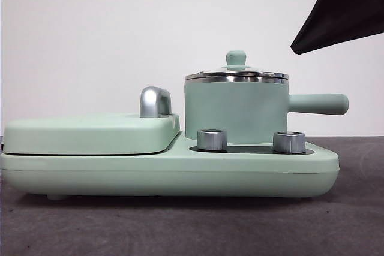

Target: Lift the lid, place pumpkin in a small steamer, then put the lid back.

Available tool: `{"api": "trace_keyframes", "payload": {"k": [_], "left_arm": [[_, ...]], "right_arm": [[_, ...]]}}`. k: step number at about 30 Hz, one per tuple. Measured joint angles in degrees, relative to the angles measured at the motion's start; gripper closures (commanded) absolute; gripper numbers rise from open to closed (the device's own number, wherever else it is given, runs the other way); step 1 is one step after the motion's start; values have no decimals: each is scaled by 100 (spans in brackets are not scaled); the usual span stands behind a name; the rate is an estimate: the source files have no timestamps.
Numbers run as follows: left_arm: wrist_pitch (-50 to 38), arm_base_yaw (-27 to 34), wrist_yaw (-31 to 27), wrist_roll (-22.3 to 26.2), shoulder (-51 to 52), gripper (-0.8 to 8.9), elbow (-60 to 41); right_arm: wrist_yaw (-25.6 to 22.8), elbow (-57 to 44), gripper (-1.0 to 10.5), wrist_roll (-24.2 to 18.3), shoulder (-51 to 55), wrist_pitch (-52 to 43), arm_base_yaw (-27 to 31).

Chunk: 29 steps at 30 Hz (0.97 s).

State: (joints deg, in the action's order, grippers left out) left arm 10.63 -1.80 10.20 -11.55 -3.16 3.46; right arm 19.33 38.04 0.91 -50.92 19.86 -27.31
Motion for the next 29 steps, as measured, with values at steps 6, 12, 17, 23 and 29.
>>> {"api": "trace_keyframes", "payload": {"k": [6,12,17,23,29], "left_arm": [[-216,52,-17,107,295,807,-162],[-225,59,-24,566,295,807,-162],[-227,59,-22,656,295,807,-162],[-225,59,-22,669,295,807,-162],[-227,59,-22,669,295,807,-162]], "right_arm": [[0,0,928,0,2,-13,0],[0,0,928,0,4,-44,0],[2,0,928,0,4,-44,0],[2,0,928,0,4,-44,0],[0,0,928,0,4,-44,0]]}}
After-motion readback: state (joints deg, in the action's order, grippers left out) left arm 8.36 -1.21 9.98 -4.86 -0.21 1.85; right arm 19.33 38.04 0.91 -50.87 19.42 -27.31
